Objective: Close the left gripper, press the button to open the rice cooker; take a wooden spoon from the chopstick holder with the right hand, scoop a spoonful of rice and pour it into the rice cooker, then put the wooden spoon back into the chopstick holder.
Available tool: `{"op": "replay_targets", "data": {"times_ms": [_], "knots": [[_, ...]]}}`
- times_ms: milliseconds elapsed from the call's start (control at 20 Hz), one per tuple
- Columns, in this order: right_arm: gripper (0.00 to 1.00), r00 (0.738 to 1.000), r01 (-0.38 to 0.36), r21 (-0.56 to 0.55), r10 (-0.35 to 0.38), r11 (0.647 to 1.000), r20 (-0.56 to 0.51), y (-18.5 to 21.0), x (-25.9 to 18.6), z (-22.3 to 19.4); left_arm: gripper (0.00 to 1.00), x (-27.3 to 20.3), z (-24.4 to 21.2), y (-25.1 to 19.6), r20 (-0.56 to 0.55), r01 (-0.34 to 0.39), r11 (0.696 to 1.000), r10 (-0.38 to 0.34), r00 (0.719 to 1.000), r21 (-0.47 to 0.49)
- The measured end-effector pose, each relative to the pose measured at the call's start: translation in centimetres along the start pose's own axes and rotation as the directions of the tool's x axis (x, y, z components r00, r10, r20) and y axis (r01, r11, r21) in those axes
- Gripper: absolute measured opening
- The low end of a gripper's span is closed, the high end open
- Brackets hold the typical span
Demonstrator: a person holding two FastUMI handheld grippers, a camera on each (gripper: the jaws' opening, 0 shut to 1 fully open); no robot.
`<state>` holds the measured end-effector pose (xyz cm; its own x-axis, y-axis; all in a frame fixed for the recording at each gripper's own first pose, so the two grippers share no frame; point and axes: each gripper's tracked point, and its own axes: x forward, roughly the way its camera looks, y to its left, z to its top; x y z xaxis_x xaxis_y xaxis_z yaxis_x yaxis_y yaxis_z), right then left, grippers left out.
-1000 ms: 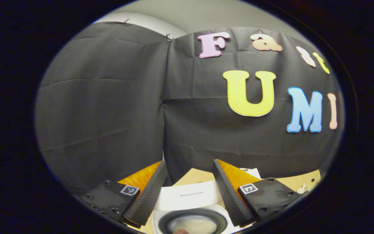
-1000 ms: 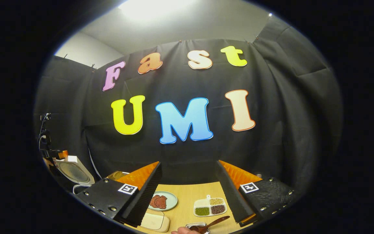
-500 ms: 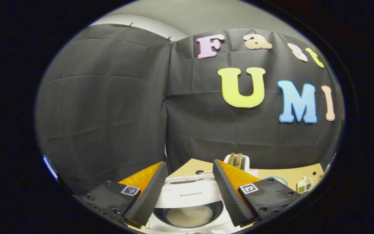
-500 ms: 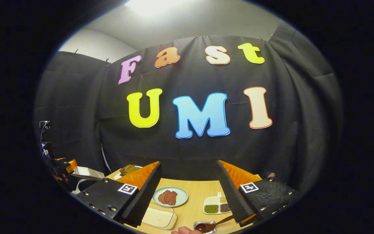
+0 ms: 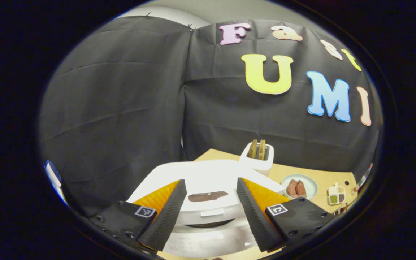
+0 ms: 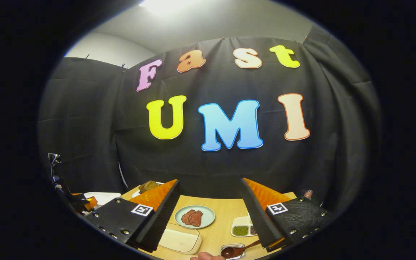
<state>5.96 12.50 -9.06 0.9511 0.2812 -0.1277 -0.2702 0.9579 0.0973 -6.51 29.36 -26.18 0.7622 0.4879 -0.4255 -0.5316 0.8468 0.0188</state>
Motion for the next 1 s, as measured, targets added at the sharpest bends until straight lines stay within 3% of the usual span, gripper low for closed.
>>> {"op": "replay_targets", "data": {"times_ms": [150, 450, 550, 650, 800, 1000], "knots": [[0.99, 1.000, 0.003, 0.005, -0.003, 1.000, -0.007, 0.0, 0.1, -0.1, 0.93, 0.2, -1.4, -0.2, -0.027, 0.005, 1.000, -0.004, 1.000, 0.016], [0.99, 1.000, 0.006, 0.018, -0.005, 1.000, -0.026, 0.1, -0.4, -0.4, 1.00, 0.7, -4.3, -0.4, -0.124, 0.016, 0.999, -0.013, 0.992, 0.027], [0.99, 0.999, 0.008, 0.029, -0.007, 1.000, -0.039, 0.2, -0.6, -0.8, 0.96, 0.6, -5.7, -0.2, -0.167, 0.025, 0.999, -0.016, 0.986, 0.048], [0.99, 0.999, 0.015, 0.044, -0.013, 0.999, -0.052, -0.1, -0.8, -1.0, 1.00, 0.7, -5.5, -0.2, -0.158, 0.030, 0.997, -0.018, 0.987, 0.072], [0.99, 0.998, 0.026, 0.079, -0.021, 0.997, -0.064, -0.2, -1.0, -1.3, 0.96, 0.6, -5.7, -0.3, -0.196, 0.033, 0.997, -0.019, 0.980, 0.069], [0.99, 0.998, 0.023, 0.095, -0.016, 0.995, -0.069, 0.3, -1.2, -1.3, 1.00, 0.8, -5.6, -0.3, -0.228, 0.053, 0.997, -0.038, 0.973, 0.059]]}}
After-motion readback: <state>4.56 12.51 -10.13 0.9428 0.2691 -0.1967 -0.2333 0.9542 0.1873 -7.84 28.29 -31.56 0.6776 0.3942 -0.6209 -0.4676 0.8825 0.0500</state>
